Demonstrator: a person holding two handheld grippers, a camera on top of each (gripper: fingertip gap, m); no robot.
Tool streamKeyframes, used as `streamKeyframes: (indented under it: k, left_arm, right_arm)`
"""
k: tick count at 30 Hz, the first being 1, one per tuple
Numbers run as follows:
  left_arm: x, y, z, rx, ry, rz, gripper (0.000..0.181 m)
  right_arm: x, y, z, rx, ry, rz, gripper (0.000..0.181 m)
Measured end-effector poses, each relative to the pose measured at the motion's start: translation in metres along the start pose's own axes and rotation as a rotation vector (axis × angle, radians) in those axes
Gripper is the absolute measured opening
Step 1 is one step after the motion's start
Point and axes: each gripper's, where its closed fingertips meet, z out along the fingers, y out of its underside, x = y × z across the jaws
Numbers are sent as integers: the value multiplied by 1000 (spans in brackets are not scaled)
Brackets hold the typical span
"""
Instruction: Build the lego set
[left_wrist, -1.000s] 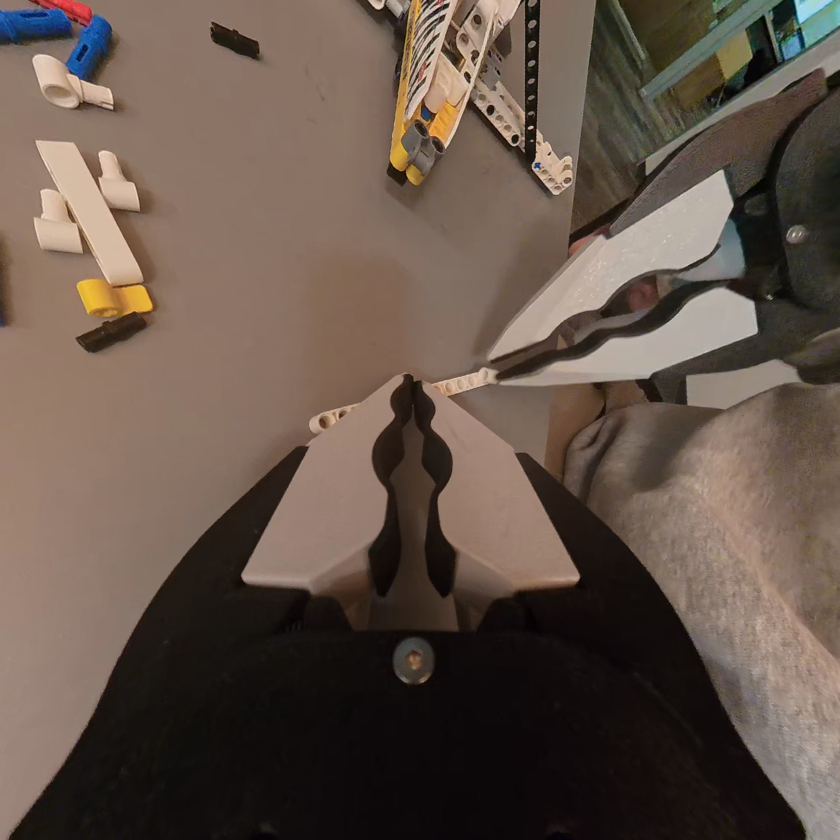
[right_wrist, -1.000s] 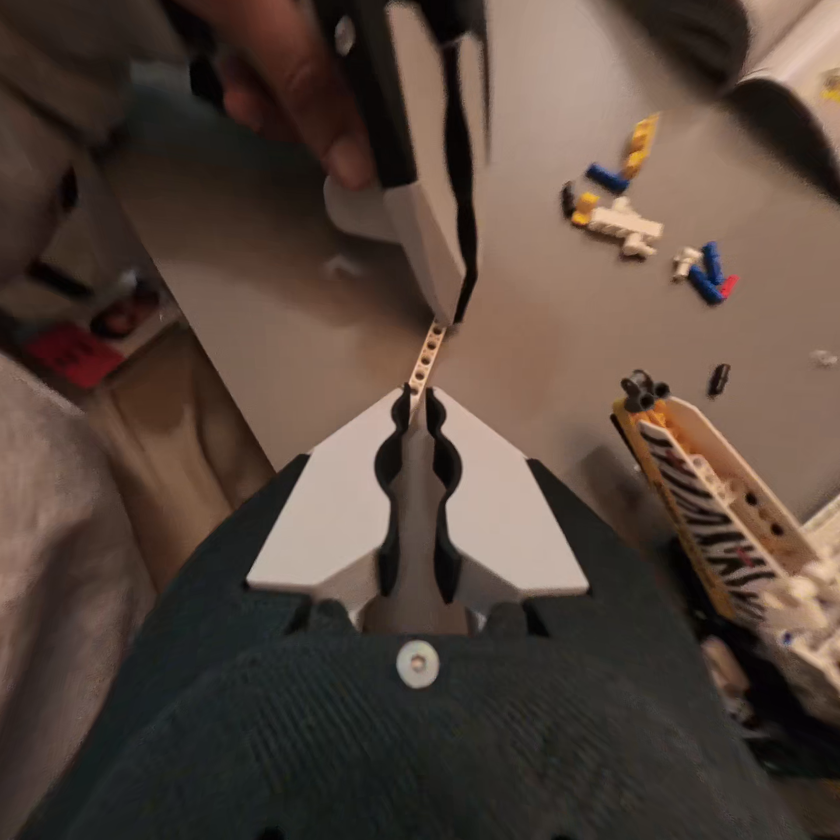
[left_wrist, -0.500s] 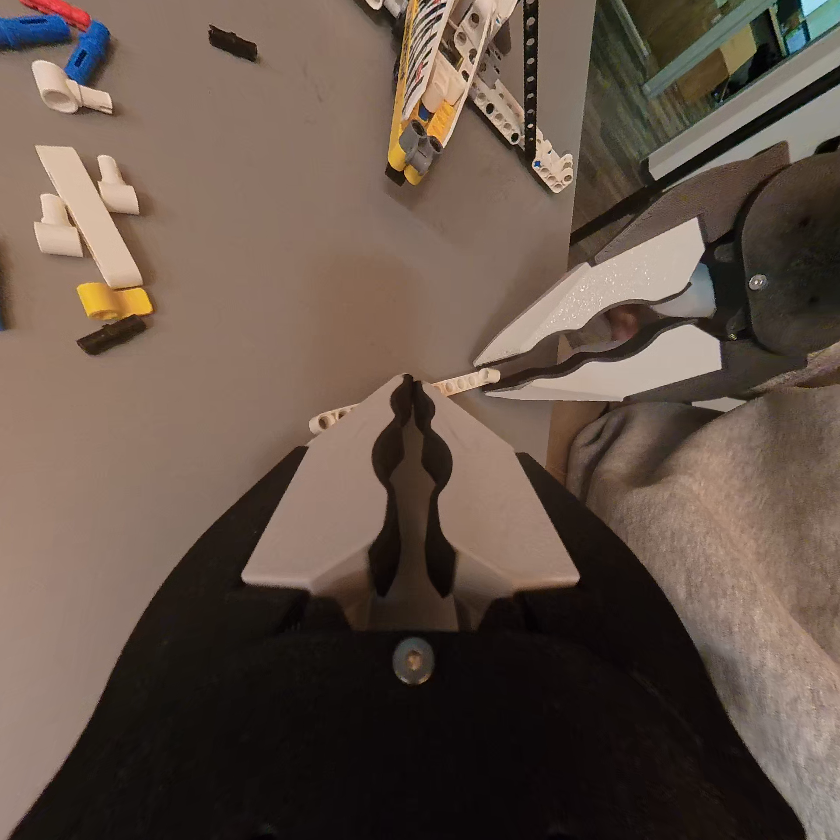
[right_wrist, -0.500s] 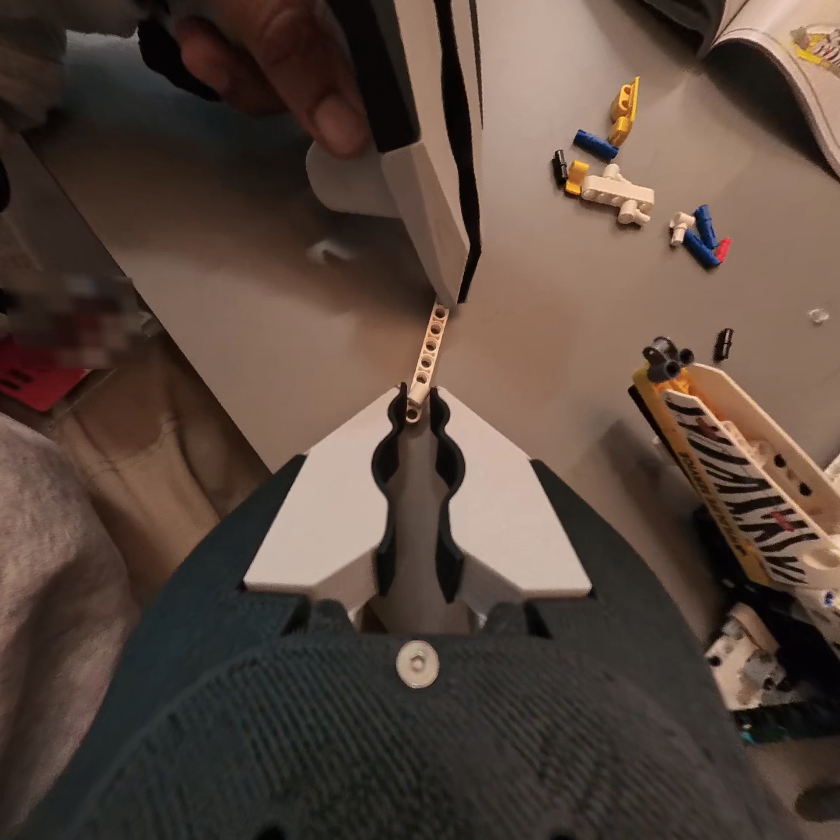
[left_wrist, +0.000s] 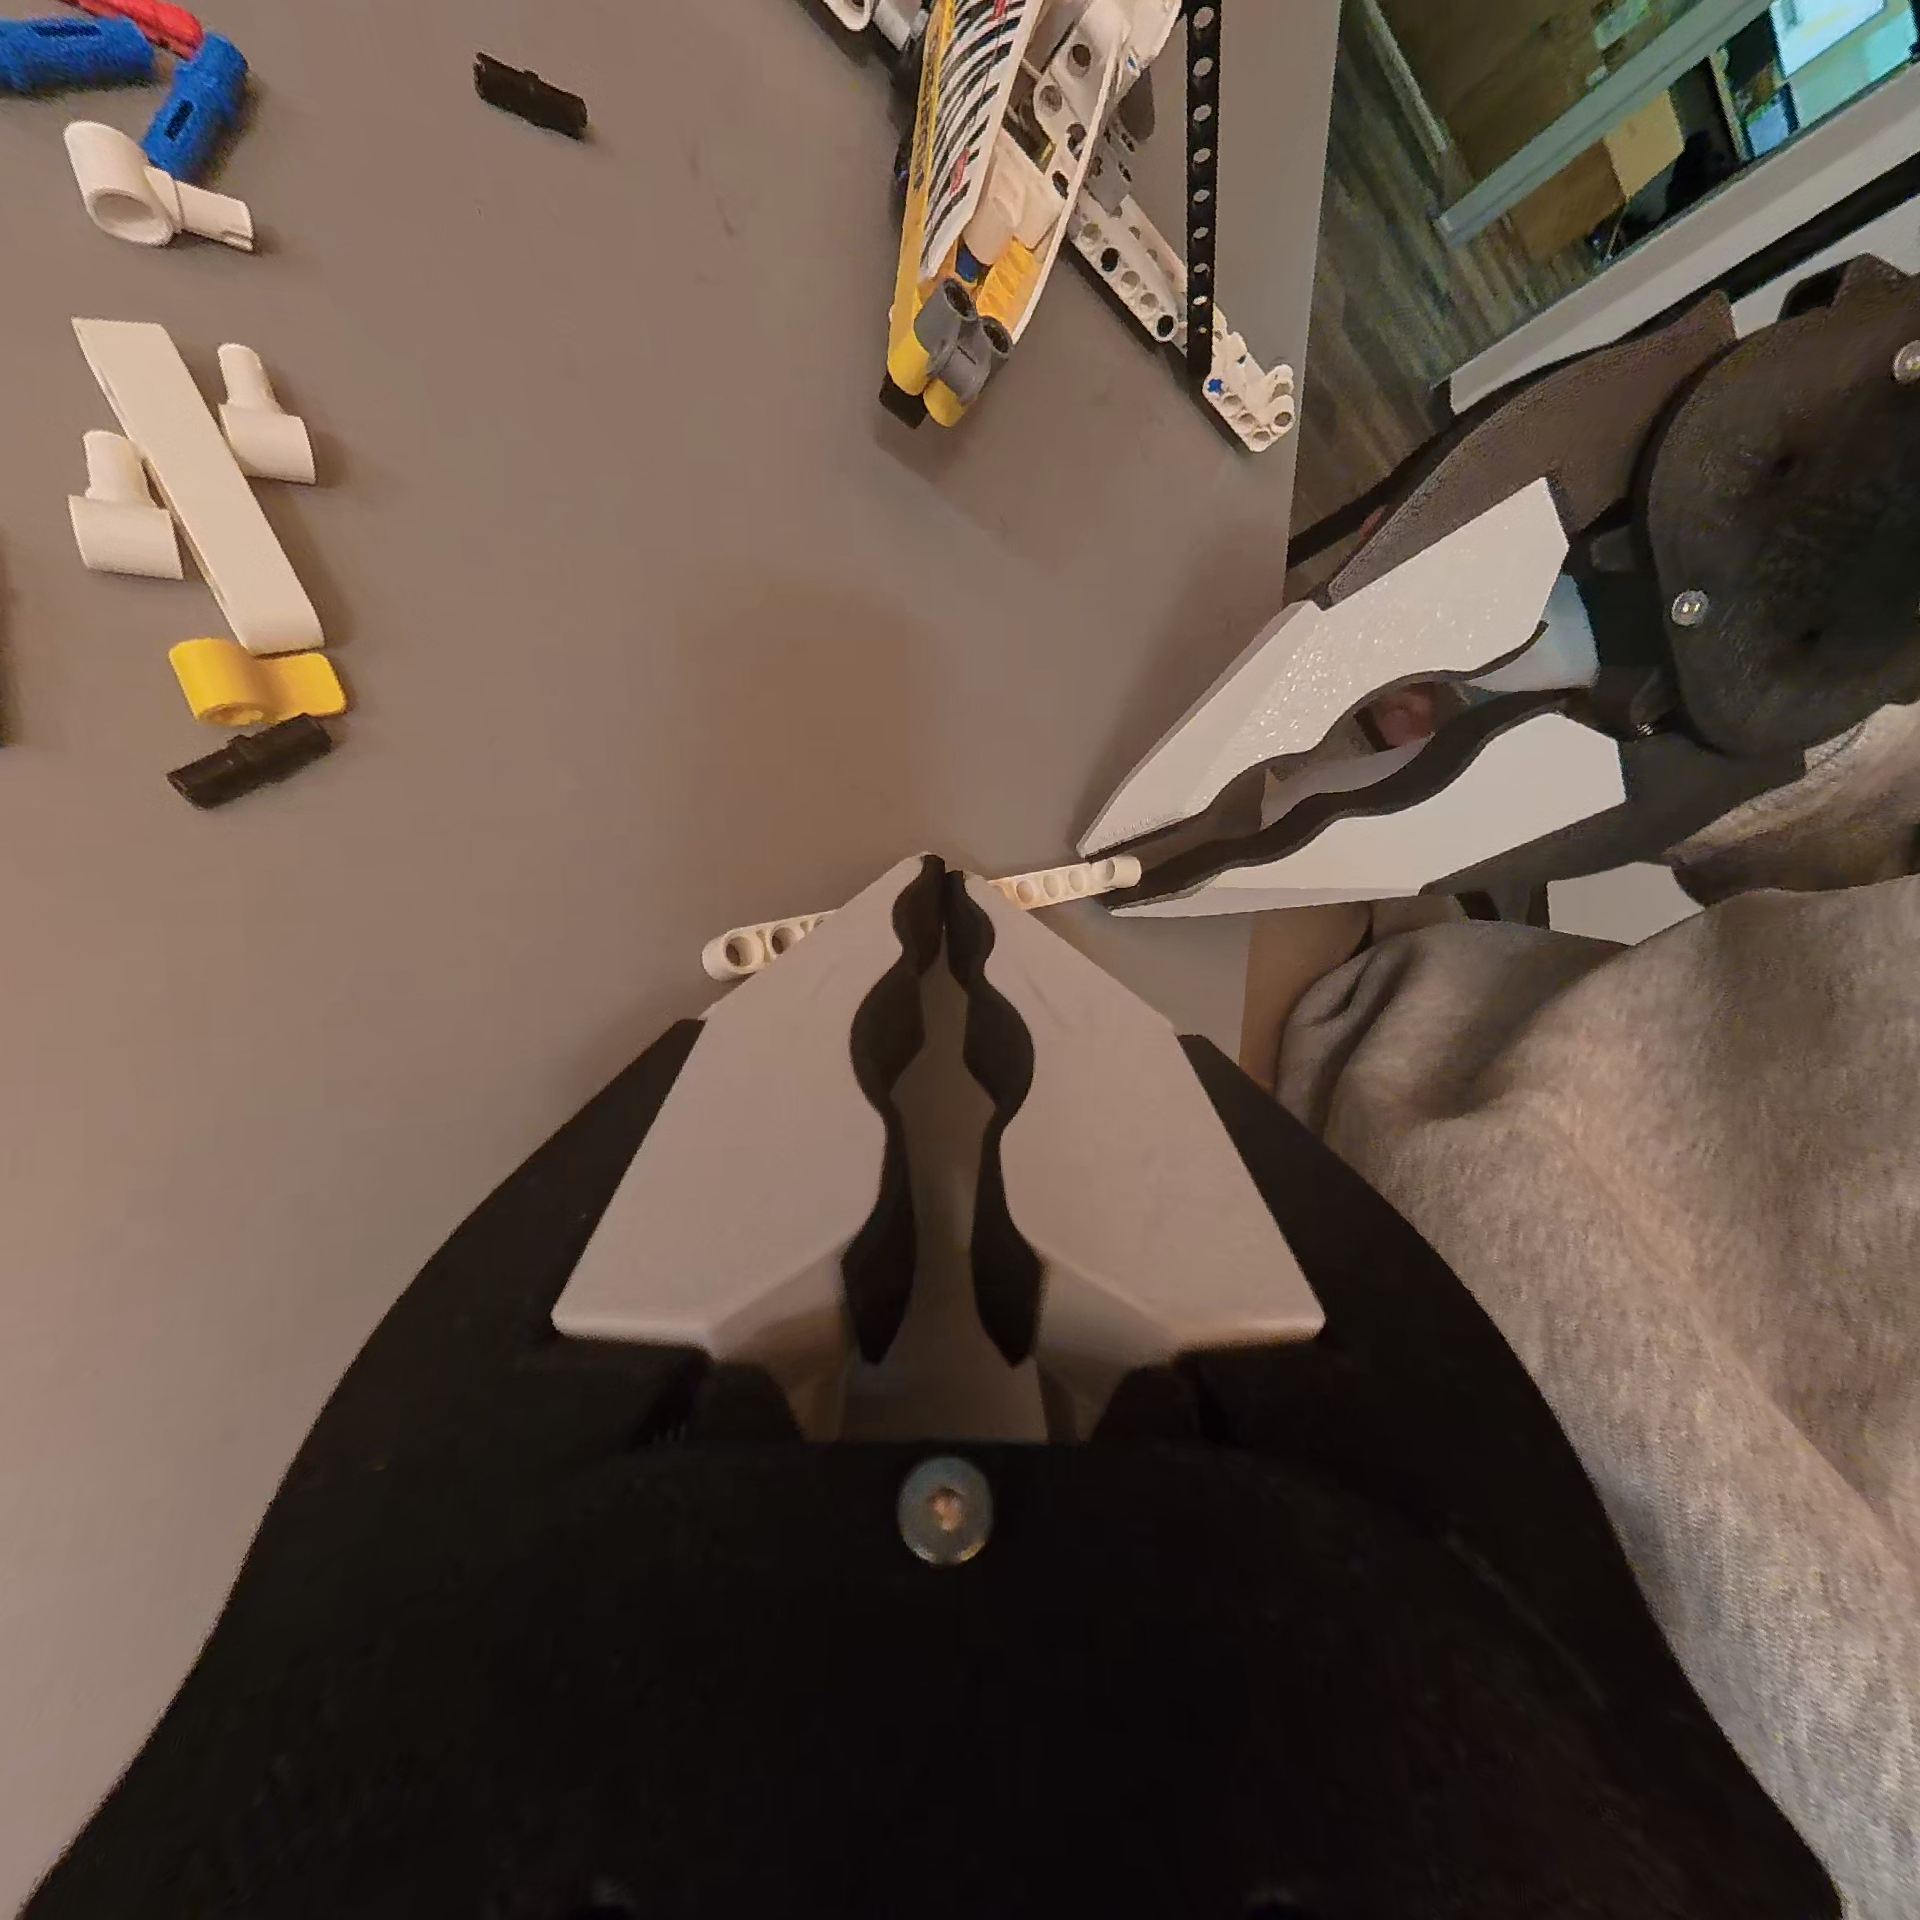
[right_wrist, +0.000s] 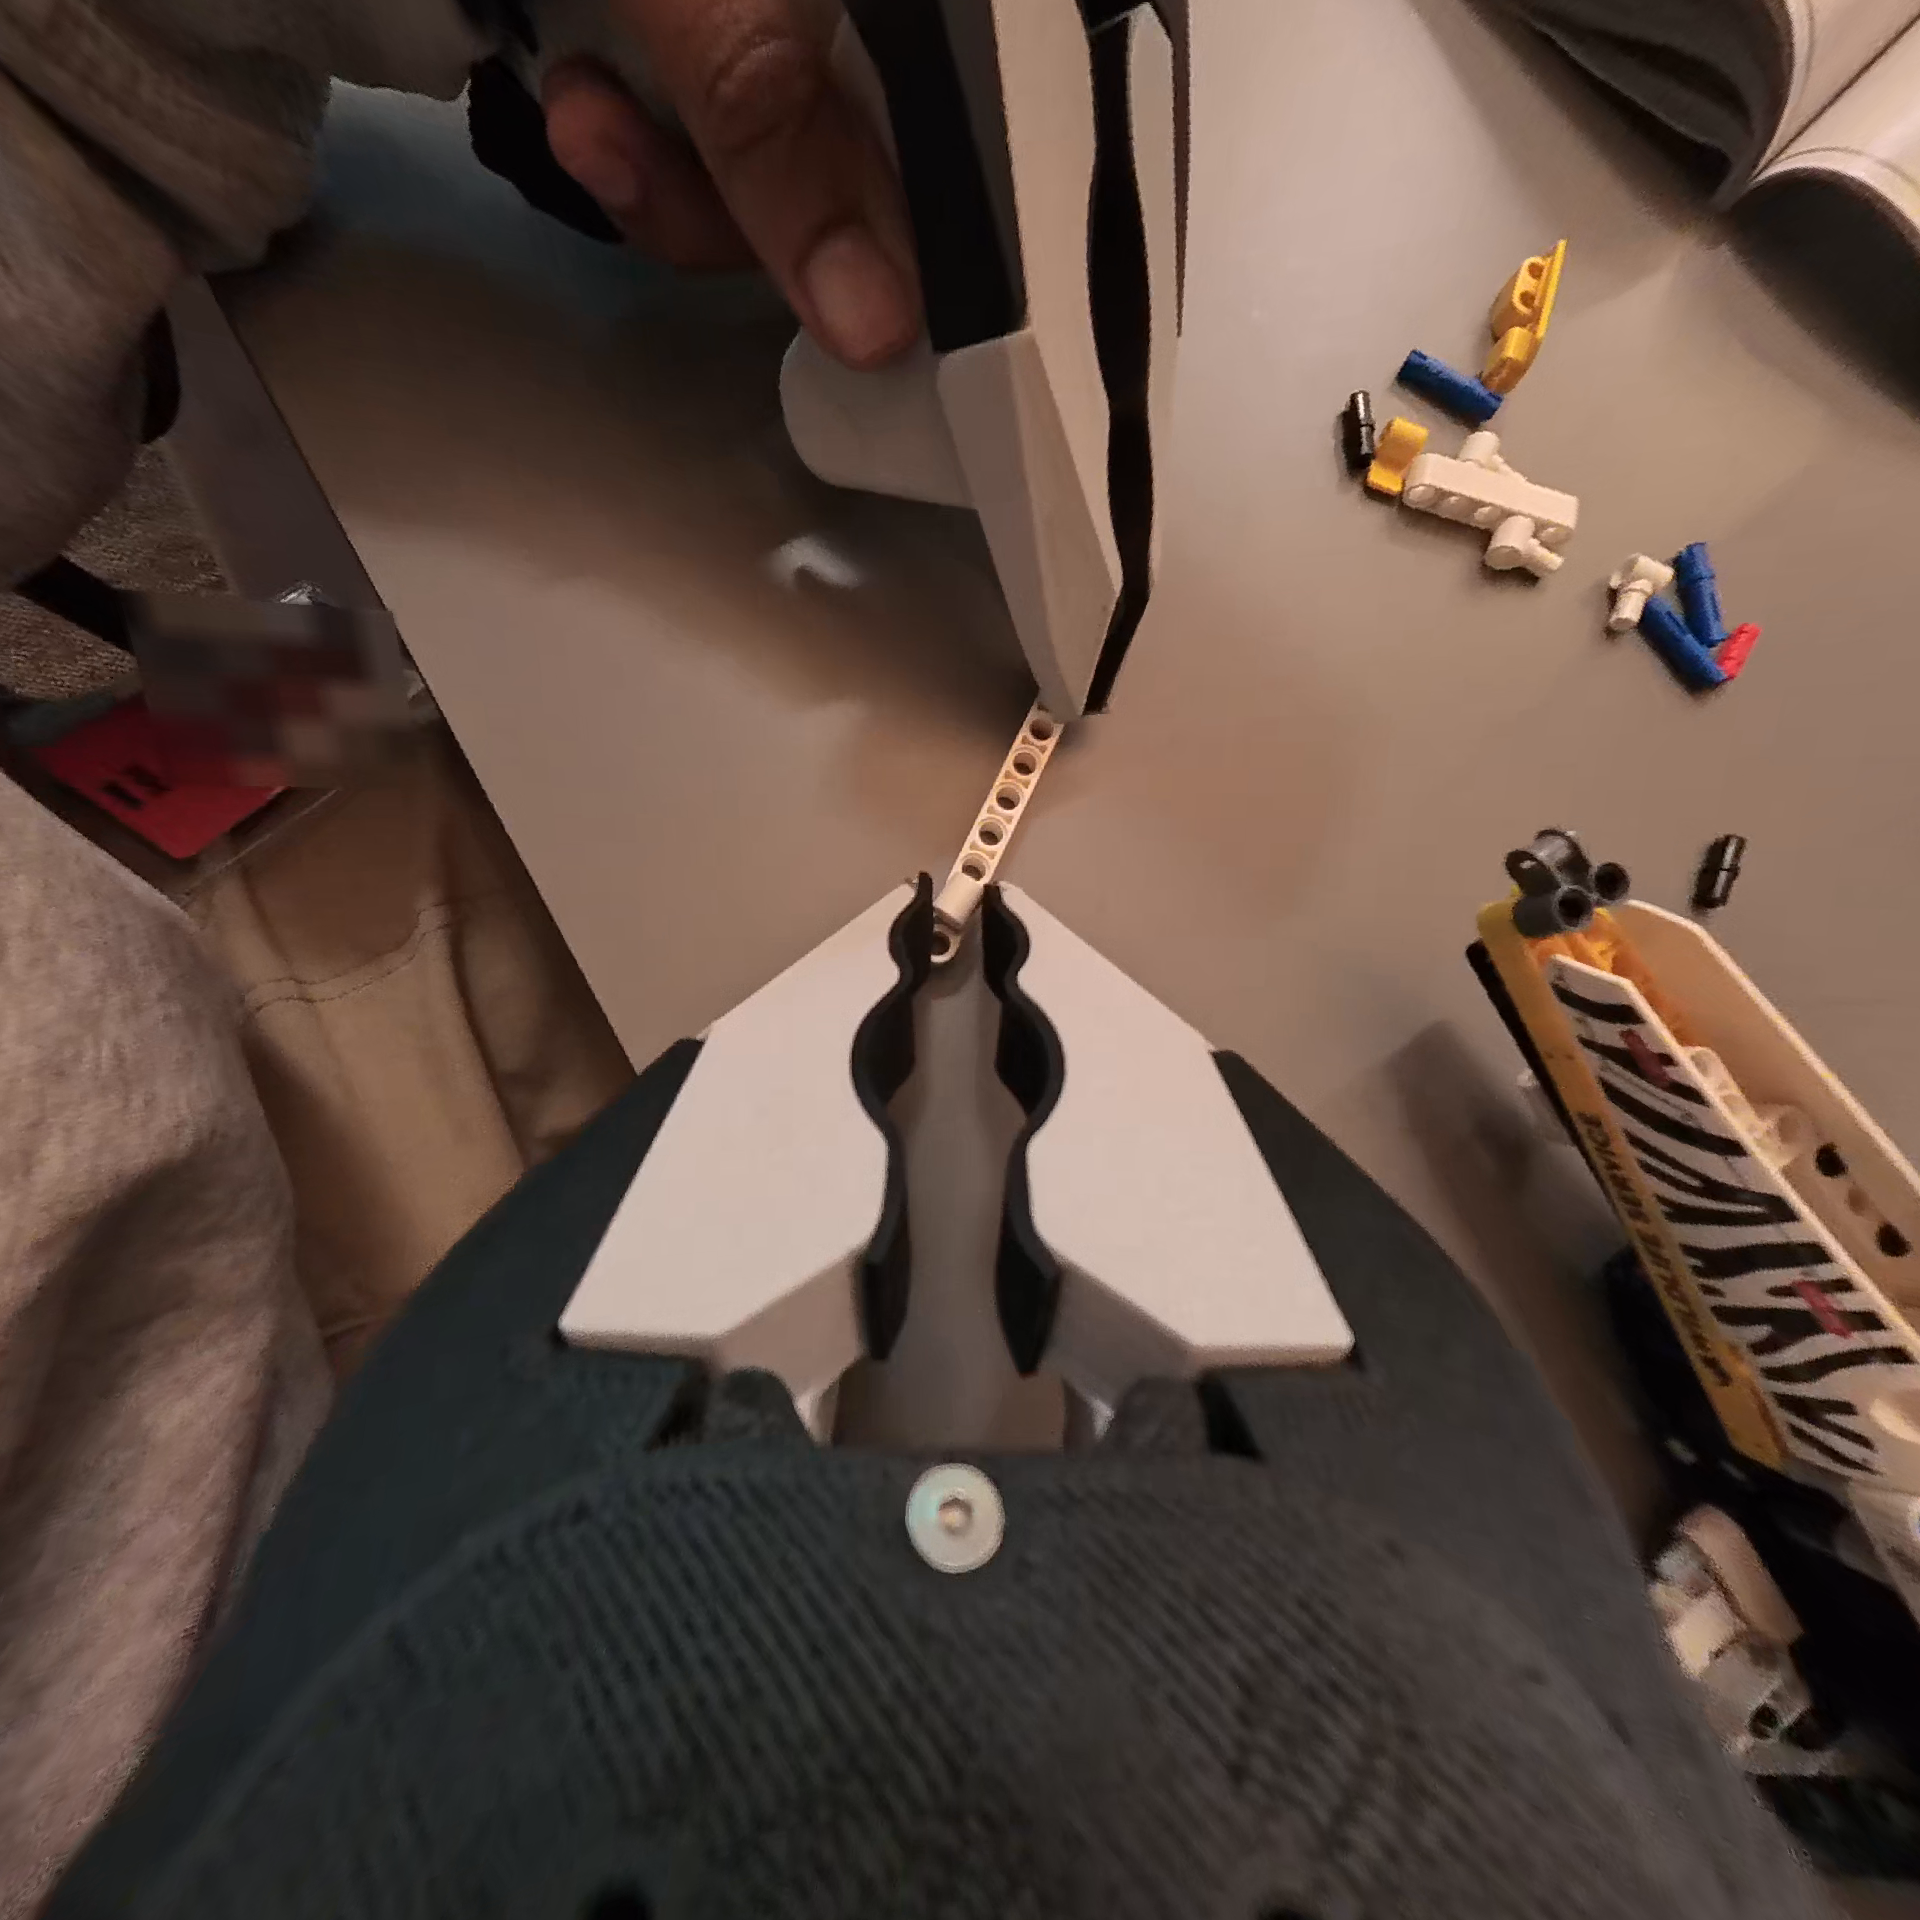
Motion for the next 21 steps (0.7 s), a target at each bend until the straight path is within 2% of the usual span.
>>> streamKeyframes:
  k: [21]
  left_arm:
    - [0,0,0,4,7,-4,0]
  right_arm:
    - [-2,0,0,-27,-77,-139,8]
